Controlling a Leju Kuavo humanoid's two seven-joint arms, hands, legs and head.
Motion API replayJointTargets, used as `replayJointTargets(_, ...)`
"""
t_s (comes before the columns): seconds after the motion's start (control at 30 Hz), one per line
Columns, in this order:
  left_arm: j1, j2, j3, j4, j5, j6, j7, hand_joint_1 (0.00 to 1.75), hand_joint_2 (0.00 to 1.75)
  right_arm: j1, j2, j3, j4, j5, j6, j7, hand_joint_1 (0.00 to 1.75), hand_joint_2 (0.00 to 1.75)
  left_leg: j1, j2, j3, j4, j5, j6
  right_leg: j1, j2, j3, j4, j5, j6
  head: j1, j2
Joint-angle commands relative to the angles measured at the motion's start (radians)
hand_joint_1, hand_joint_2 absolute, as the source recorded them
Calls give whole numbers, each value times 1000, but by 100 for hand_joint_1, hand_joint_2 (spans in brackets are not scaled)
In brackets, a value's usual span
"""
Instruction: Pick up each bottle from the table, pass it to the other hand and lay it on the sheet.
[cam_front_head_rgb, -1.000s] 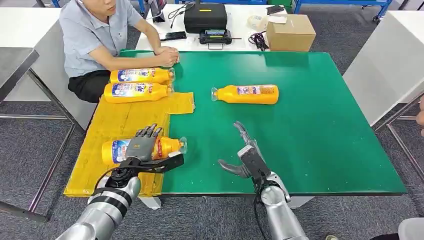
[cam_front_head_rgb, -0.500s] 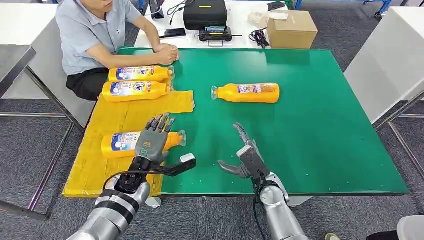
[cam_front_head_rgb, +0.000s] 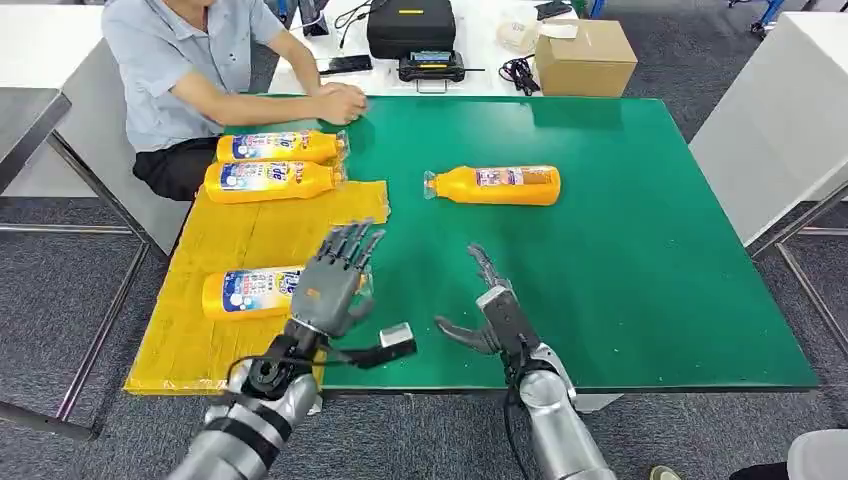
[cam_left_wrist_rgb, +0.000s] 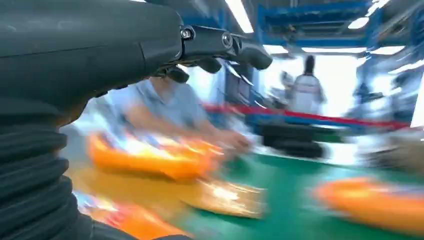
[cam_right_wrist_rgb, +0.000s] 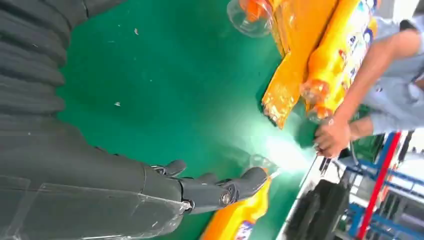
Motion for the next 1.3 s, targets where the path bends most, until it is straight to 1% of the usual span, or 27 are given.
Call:
replayJointTargets(0.03, 332, -101, 81, -438, 543, -290, -120, 0, 175, 160, 111, -176, -345, 3, -75, 252, 0, 0, 0, 4, 3, 1, -5, -2, 1, 3, 2, 1, -4, -3, 0, 0)
replayJointTargets(0.1, 322, -108, 92, -420, 584, -312, -139, 0, 175, 153, 131, -195, -344, -1, -70, 249, 0, 0, 1, 4, 6, 2, -8, -4, 2, 3, 5, 3, -7, -5, 0, 0)
replayJointTargets(0.13, 335, -110, 83, -417, 607, -308, -159, 0, 175, 171, 129, -177, -398, 73, -110, 223, 0, 0, 2, 3, 6, 2, -8, -3, 2, 1, 5, 2, -6, -5, 0, 0)
replayJointTargets(0.17, 341, -110, 75, -414, 617, -301, -166, 0, 175, 182, 127, -169, -424, 112, -127, 221, 0, 0, 0, 2, -5, 1, -3, -1, 0, 1, -6, 1, -2, -2, 0, 0)
replayJointTargets(0.2, 347, -112, 60, -411, 649, -284, -177, 0, 175, 202, 113, -147, -477, 190, -185, 162, 0, 0, 0, 4, -2, 1, -4, -2, 1, 3, -4, 2, -3, -4, 0, 0)
replayJointTargets(0.27, 344, -114, 47, -399, 664, -260, -188, 0, 175, 220, 103, -139, -515, 194, -188, 160, 0, 0, 1, 2, -1, 1, -4, -2, 1, 0, -2, 1, -3, -3, 0, 0)
replayJointTargets(0.3, 340, -114, 42, -394, 669, -251, -189, 0, 175, 226, 102, -140, -524, 190, -180, 165, 0, 175, 0, 0, -2, 1, -3, -2, 1, -2, -3, 1, -3, -3, 0, 0)
replayJointTargets(0.33, 341, -116, 43, -395, 705, -238, -182, 0, 175, 232, 96, -131, -531, 169, -153, 163, 0, 175, 0, 0, -3, 0, -2, -1, 0, -2, -4, 0, -2, -2, 0, 0)
replayJointTargets(0.37, 340, -115, 40, -394, 726, -240, -177, 0, 175, 237, 89, -123, -534, 169, -150, 155, 0, 175, 1, -1, -2, 1, -4, -2, 1, -2, -3, 1, -4, -3, 0, 0)
replayJointTargets(0.4, 337, -111, 27, -390, 771, -233, -176, 0, 175, 249, 68, -104, -535, 175, -156, 152, 0, 175, 1, 1, -1, 0, -4, -1, 1, -1, -2, 0, -3, -3, 0, 0)
replayJointTargets(0.47, 328, -102, 5, -380, 810, -211, -186, 0, 175, 259, 54, -85, -536, 181, -194, 131, 0, 175, 1, 1, 0, 0, -3, -1, 1, -1, -1, 0, -3, -3, 0, 0)
replayJointTargets(0.5, 328, -102, 5, -380, 810, -211, -186, 0, 175, 259, 54, -85, -536, 181, -194, 131, 0, 175, 1, 0, -2, 0, -2, -1, 1, -1, -3, -1, -2, -2, 0, 0)
replayJointTargets(0.53, 328, -102, 5, -380, 810, -211, -186, 0, 175, 259, 54, -85, -536, 181, -194, 131, 0, 175, 1, 0, 1, 0, -4, -2, 1, -1, 1, -1, -3, -3, 0, 0)
replayJointTargets(0.57, 328, -102, 5, -380, 810, -211, -186, 0, 175, 259, 54, -85, -536, 181, -194, 131, 0, 175, 1, 1, -1, 0, -3, -1, 1, -1, -2, -1, -2, -3, 0, 0)
replayJointTargets(0.6, 328, -102, 5, -380, 810, -211, -186, 0, 175, 259, 54, -85, -536, 181, -194, 131, 0, 175, 1, 1, 2, 0, -4, -2, 1, 0, 1, -1, -4, -3, 0, 0)
replayJointTargets(0.7, 328, -102, 5, -380, 810, -211, -186, 0, 175, 259, 54, -85, -536, 181, -194, 131, 0, 175, 0, 1, -2, 0, -2, -1, 0, 0, -3, 0, -2, -2, 0, 0)
replayJointTargets(0.8, 298, -88, -45, -352, 900, -160, -188, 0, 175, 234, -2, -46, -495, 306, -363, 139, 0, 175, 1, 2, 2, 0, -4, -2, 1, 0, 1, -1, -3, -4, 0, 0)
replayJointTargets(0.83, 285, -83, -64, -335, 931, -155, -189, 0, 175, 218, -30, -37, -462, 323, -383, 158, 0, 175, 1, 1, -1, 0, -2, -1, 1, -1, -2, -1, -2, -3, 0, 0)
replayJointTargets(0.87, 276, -66, -94, -334, 977, -184, -188, 0, 175, 200, -74, -23, -418, 389, -434, 189, 0, 175, 1, 1, -1, -1, -2, -1, 1, 0, -2, -1, -1, -2, -1, 0)
replayJointTargets(0.9, 277, -63, -100, -344, 979, -148, -239, 0, 175, 186, -103, -21, -380, 459, -483, 213, 0, 175, 1, 1, 1, -1, -3, -1, 1, 0, 1, -2, -2, -3, -1, 0)
replayJointTargets(0.93, 276, -58, -106, -347, 996, -146, -255, 0, 175, 172, -134, -8, -341, 537, -495, 243, 0, 175, 1, 1, 1, -1, -2, -1, 1, 0, 0, -2, -1, -2, -1, 0)
replayJointTargets(1.0, 278, -45, -111, -358, 1050, -188, -238, 0, 175, 145, -186, -8, -251, 618, -487, 298, 0, 175, 1, 3, 3, -2, -2, -1, 2, 1, 2, -4, -1, -2, -1, 0)
replayJointTargets(1.03, 279, -44, -109, -355, 1053, -189, -236, 0, 175, 137, -201, -11, -223, 638, -484, 308, 0, 175, 1, 3, 1, -2, -2, -1, 1, 1, 0, -3, 0, -2, 0, 0)
replayJointTargets(1.07, 280, -49, -98, -349, 1067, -189, -234, 0, 175, 121, -212, -12, -184, 635, -464, 308, 0, 175, 1, 3, 4, -2, -3, -1, 2, 1, 4, -4, -1, -2, 0, 0)
replayJointTargets(1.2, 278, -48, -96, -346, 1071, -189, -236, 0, 175, 106, -210, -12, -172, 632, -456, 309, 0, 175, 0, 2, 1, -1, -2, -1, 0, 1, 0, -2, -1, -2, 0, 0)
replayJointTargets(1.23, 279, -53, -90, -346, 1067, -172, -245, 0, 175, 105, -214, -2, -172, 651, -441, 330, 0, 175, 0, 3, 2, -1, -3, -2, 1, 2, 2, -2, -1, -3, 0, 0)
replayJointTargets(1.3, 278, -50, -94, -345, 1037, -148, -249, 0, 175, 85, -235, 16, -151, 688, -406, 371, 0, 175, 0, 3, 0, -1, -2, -1, 0, 2, -1, -2, -1, -2, 0, 0)
